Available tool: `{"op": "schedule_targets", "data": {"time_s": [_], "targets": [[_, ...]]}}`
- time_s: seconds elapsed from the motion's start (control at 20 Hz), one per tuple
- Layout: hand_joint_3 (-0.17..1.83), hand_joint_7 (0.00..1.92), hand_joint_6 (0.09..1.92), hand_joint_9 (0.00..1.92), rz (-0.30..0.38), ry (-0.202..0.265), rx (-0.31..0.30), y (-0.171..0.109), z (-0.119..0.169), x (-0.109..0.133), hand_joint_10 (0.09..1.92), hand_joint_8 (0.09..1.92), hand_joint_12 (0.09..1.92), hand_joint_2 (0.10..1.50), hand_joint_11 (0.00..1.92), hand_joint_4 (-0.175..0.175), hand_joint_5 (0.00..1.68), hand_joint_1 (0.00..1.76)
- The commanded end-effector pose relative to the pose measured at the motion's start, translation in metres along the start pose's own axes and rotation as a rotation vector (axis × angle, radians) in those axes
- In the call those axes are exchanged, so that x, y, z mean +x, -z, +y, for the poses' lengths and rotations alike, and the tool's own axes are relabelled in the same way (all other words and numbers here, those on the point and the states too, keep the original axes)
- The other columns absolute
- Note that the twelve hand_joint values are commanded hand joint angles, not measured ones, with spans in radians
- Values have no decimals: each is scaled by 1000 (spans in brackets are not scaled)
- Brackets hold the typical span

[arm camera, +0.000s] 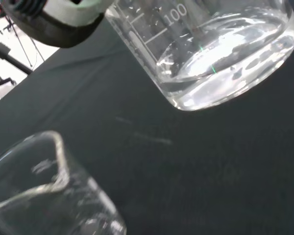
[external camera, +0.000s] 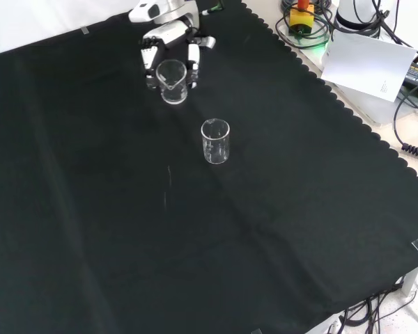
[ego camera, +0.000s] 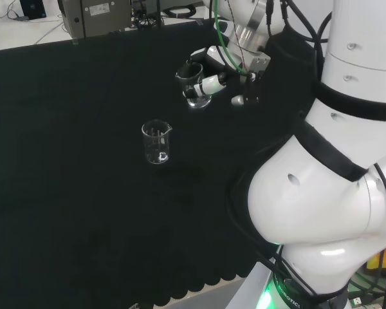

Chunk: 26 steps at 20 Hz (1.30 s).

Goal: Pour the water from the handheld beaker into the one on the table.

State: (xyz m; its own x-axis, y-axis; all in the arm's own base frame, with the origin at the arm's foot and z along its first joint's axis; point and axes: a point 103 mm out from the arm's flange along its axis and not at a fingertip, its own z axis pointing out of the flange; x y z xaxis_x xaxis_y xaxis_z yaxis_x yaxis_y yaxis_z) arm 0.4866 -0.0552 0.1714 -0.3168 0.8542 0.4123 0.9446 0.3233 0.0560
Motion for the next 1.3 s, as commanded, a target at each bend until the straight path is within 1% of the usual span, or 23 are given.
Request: {"op": "schedule_targets", "data": {"time_s": [0.05,0.25,0.4,0.45,0.6,0.75,0.95,1.1,1.3], "targets": [[-175,1422,708,1589,-33,32,99,-4,-29,25,679,1046,778,1091,1372,-166,1201,1193],[-175,1414,732,1580,-66,53,168,-14,-36,39,709,1075,795,1096,1360,-169,1188,1191],[-175,1402,773,1566,-112,56,240,-24,-35,46,756,1113,821,1105,1346,-174,1164,1190],[-175,1401,779,1565,-143,54,272,-27,-33,48,764,1119,826,1107,1344,-175,1160,1189],[-175,1398,800,1557,-202,45,353,-32,-27,50,792,1138,839,1112,1339,-175,1149,1188],[-175,1395,819,1552,-255,25,422,-37,-19,50,816,1154,852,1116,1336,-175,1138,1186],[-175,1396,826,1554,-303,10,482,-40,-12,51,827,1161,860,1118,1341,-175,1134,1185],[-175,1398,830,1554,-350,11,531,-40,-7,54,831,1165,864,1119,1343,-175,1132,1185],[-175,1400,834,1556,-383,5,578,-35,-6,56,838,1170,869,1120,1343,-175,1129,1185]]}}
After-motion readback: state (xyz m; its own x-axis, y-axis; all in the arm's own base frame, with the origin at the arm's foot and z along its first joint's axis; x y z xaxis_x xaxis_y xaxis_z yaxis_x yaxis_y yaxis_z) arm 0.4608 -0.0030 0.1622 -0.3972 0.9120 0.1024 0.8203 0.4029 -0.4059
